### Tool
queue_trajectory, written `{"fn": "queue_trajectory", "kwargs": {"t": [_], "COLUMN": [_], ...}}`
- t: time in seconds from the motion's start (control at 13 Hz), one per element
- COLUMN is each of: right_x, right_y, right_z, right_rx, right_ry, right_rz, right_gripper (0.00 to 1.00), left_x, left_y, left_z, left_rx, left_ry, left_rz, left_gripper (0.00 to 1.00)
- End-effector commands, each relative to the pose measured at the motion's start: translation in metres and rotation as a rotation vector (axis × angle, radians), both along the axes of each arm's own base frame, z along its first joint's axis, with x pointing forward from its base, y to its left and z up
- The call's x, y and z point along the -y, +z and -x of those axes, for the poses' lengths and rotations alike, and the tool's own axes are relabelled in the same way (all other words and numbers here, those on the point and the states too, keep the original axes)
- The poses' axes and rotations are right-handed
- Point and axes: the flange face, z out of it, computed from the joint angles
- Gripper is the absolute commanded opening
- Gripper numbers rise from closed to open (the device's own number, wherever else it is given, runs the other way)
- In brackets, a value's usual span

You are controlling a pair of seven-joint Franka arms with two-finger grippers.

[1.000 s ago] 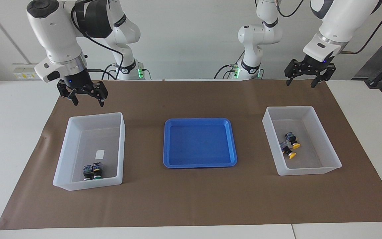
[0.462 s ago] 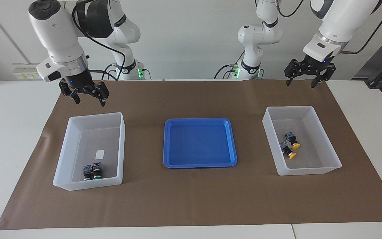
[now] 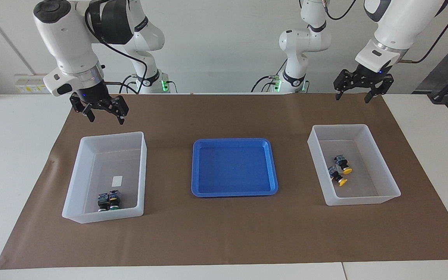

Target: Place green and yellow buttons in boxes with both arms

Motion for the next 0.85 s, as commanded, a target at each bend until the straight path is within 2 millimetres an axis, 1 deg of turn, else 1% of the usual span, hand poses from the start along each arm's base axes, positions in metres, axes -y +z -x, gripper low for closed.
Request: {"fn": "queue_trajectory", "kwargs": {"t": [0.0, 0.31, 0.46, 0.77], "right_x": [-0.0022, 0.0, -0.0002, 0.0005], "right_y": [0.0051, 0.0063, 0.0102, 0.0091], "right_z": [0.0021, 0.0003, 0.0006, 0.001], "right_rx": [0.011, 0.01, 0.002, -0.002], "right_ry": [-0.006, 0.037, 0.075, 0.076], "right_rz": [-0.029, -0.012, -0.004, -0.005], "right_gripper": [1.0, 1.0, 1.0, 1.0], "left_x": [-0.0025, -0.0025, -0.0025, -0.0025], "left_y": [0.004, 0.0031, 0.0039, 0.0039], "left_z": [0.0047, 0.0044, 0.0048, 0.0048], "left_rx": [-0.008, -0.011, -0.01, -0.01], "left_ry": [0.013, 0.013, 0.013, 0.013], "left_rz": [0.004, 0.004, 0.004, 0.004], "left_gripper": [1.0, 1.0, 1.0, 1.0]}}
